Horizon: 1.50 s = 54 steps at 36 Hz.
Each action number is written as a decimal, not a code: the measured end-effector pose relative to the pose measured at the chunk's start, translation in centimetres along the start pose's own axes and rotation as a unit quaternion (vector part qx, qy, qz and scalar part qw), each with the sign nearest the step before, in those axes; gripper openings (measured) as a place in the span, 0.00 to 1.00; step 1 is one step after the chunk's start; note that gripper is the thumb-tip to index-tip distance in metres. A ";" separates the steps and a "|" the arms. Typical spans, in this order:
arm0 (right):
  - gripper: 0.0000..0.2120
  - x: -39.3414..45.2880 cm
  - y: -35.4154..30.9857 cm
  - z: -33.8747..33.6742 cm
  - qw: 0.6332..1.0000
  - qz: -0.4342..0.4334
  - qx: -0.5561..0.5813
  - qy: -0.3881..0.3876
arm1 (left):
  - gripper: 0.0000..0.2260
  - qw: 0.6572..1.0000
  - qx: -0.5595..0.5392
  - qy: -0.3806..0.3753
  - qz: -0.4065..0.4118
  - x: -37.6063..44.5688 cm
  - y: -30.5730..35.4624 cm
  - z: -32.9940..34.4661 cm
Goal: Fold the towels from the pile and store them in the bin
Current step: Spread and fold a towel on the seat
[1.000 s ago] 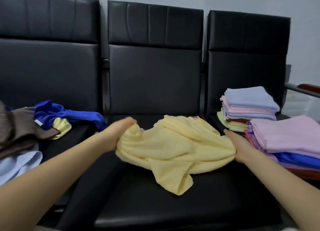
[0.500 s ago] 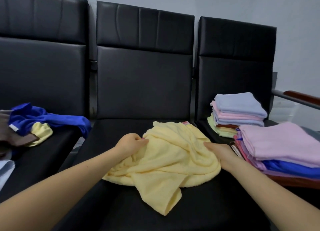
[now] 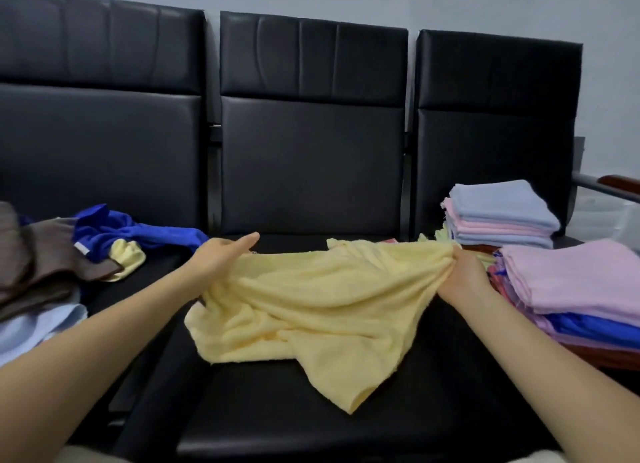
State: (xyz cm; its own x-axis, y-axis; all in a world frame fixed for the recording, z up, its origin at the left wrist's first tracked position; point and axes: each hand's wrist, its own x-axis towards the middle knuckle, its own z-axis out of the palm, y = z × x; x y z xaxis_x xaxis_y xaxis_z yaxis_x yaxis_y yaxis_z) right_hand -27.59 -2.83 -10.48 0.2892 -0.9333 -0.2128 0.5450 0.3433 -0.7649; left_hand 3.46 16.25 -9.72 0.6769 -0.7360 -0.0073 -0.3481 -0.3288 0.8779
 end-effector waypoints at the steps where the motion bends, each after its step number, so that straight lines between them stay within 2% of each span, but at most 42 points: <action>1: 0.15 0.0 0.1 -0.2 1.000 0.006 -0.007 0.008 | 0.22 0.999 0.031 -0.017 -0.007 -0.3 -0.5 0.1; 5: 0.16 -0.1 0.8 -1.5 0.996 0.053 -0.060 0.027 | 0.25 0.980 0.186 -0.075 0.005 -1.7 -2.1 1.8; 8: 0.18 -0.3 1.4 -1.5 0.989 0.063 -0.134 0.026 | 0.23 0.969 0.236 -0.065 0.040 -1.7 -2.4 3.0; 9: 0.20 -0.2 1.7 -1.5 0.984 0.067 -0.166 0.021 | 0.22 0.969 0.238 -0.055 0.047 -1.6 -2.2 3.3; 10: 0.26 0.0 2.0 -1.6 0.974 0.066 -0.216 0.026 | 0.23 0.969 0.237 -0.045 0.047 -1.4 -2.0 3.7; 11: 0.32 -0.2 2.2 -1.8 0.957 0.063 -0.281 0.032 | 0.24 0.970 0.235 -0.040 0.047 -1.2 -1.8 4.0; 12: 0.33 -0.3 2.4 -2.0 0.936 0.047 -0.346 0.032 | 0.25 0.970 0.233 -0.041 0.046 -1.0 -1.7 4.4; 14: 0.27 -0.7 2.8 -1.8 0.890 0.026 -0.454 0.028 | 0.26 0.971 0.228 -0.054 0.046 -0.4 -1.3 5.2; 18: 0.18 -0.7 3.4 -1.7 0.824 -0.007 -0.566 -0.004 | 0.25 0.978 0.194 -0.073 0.033 1.0 -0.5 7.0; 20: 0.10 -0.5 3.6 -1.6 0.781 -0.024 -0.624 -0.024 | 0.21 0.979 0.189 -0.064 0.030 1.5 -0.2 7.7; 22: 0.09 -0.4 3.6 -1.5 0.768 -0.046 -0.638 -0.034 | 0.15 0.982 0.176 -0.062 0.030 1.9 -0.3 8.2; 24: 0.07 0.0 3.4 -1.6 0.782 -0.067 -0.618 -0.043 | 0.11 0.987 0.142 -0.069 0.022 2.1 -0.3 8.2; 27: 0.05 0.6 3.1 -2.0 0.824 -0.078 -0.560 -0.028 | 0.08 0.998 0.042 -0.055 0.009 2.0 -0.1 7.5; 32: 0.14 1.2 3.6 -2.1 0.821 -0.097 -0.562 -0.017 | 0.07 1.000 0.021 -0.016 0.016 1.3 -0.3 6.2; 34: 0.17 1.4 3.9 -1.8 0.798 -0.093 -0.596 -0.017 | 0.08 0.995 -0.094 -0.003 -0.018 0.9 0.4 5.6; 35: 0.17 1.3 4.1 -1.6 0.775 -0.091 -0.625 -0.015 | 0.07 0.983 -0.178 0.008 -0.053 0.9 0.9 5.2; 36: 0.21 1.2 4.1 -1.3 0.741 -0.093 -0.665 -0.013 | 0.07 0.964 -0.251 0.018 -0.085 1.1 1.2 4.6; 38: 0.31 0.9 4.3 -0.9 0.670 -0.096 -0.736 -0.011 | 0.16 0.923 -0.368 0.029 -0.105 3.1 0.5 3.8; 39: 0.32 0.8 4.2 -0.7 0.652 -0.098 -0.752 -0.008 | 0.18 0.903 -0.414 0.036 -0.111 4.0 -0.2 3.5; 41: 0.32 0.8 4.3 -0.5 0.656 -0.095 -0.749 -0.003 | 0.12 0.873 -0.469 0.028 -0.131 2.4 0.0 2.8; 43: 0.32 0.7 4.3 -0.7 0.671 -0.099 -0.734 0.005 | 0.04 0.877 -0.459 0.015 -0.140 -0.6 0.8 2.6; 45: 0.31 0.6 4.3 -0.9 0.675 -0.109 -0.730 0.014 | 0.08 0.904 -0.397 -0.003 -0.159 -1.5 0.5 2.4; 46: 0.31 0.5 4.3 -1.0 0.670 -0.109 -0.734 0.018 | 0.08 0.931 -0.327 -0.013 -0.164 -1.5 0.2 2.2; 48: 0.31 0.4 4.2 -1.3 0.657 -0.105 -0.746 0.023 | 0.12 0.969 -0.145 -0.092 -0.178 -1.7 -0.5 1.6; 51: 0.31 0.2 4.1 -1.8 0.631 -0.114 -0.766 0.034 | 0.17 0.955 0.056 -0.206 -0.205 -2.4 -1.3 1.0; 54: 0.31 0.3 3.8 -2.4 0.624 -0.109 -0.772 0.050 | 0.19 0.946 0.178 -0.219 -0.158 -2.5 -0.8 1.5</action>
State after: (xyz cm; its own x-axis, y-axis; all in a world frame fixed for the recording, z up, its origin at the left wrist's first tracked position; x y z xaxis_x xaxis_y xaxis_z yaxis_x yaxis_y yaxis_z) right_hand -27.37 -2.05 -14.88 0.2475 -0.9687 0.0208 -0.8680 -0.2313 -0.4394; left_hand 1.09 17.49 -11.10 0.4767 -0.7162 -0.5097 -0.4226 -0.6952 0.5815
